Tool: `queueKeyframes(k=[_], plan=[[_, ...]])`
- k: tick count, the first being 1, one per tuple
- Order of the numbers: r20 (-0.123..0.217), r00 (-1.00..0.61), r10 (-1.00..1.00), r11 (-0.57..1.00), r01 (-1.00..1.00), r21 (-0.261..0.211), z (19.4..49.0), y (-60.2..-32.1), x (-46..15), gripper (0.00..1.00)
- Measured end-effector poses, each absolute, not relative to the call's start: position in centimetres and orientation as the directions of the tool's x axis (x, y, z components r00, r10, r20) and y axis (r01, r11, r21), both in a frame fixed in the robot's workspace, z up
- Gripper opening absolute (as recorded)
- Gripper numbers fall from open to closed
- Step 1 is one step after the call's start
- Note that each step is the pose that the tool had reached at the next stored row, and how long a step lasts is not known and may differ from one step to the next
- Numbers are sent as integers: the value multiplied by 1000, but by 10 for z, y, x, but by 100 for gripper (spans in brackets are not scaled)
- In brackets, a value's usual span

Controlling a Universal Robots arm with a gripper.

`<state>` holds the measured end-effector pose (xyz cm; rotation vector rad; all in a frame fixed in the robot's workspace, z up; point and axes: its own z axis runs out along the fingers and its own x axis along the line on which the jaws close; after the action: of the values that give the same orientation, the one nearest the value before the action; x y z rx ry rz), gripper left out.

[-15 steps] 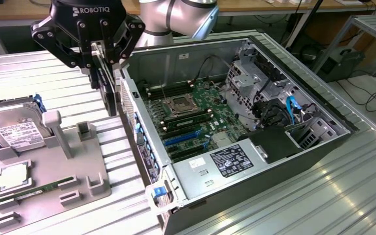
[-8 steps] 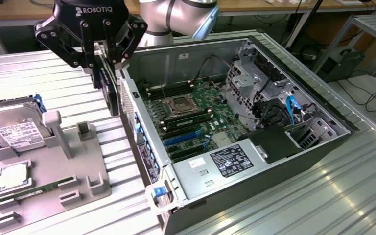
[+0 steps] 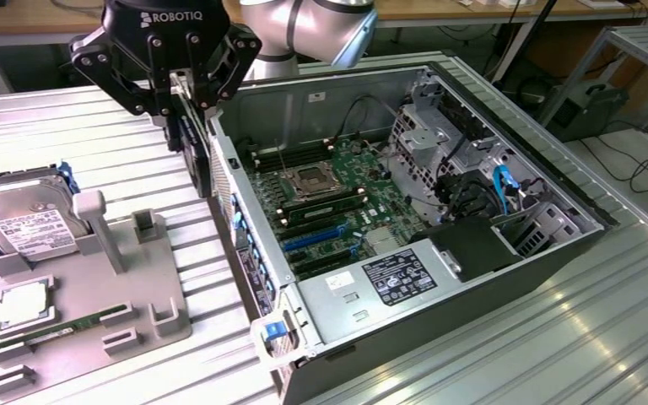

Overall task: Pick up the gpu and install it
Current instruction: 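Pick up the gpu and move the gpu toward the slot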

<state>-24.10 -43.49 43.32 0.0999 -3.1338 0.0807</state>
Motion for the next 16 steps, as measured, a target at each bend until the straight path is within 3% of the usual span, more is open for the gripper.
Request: queueKeyframes(k=[16], plan=[[7, -998, -63, 997, -64, -51, 433, -435, -232, 28]])
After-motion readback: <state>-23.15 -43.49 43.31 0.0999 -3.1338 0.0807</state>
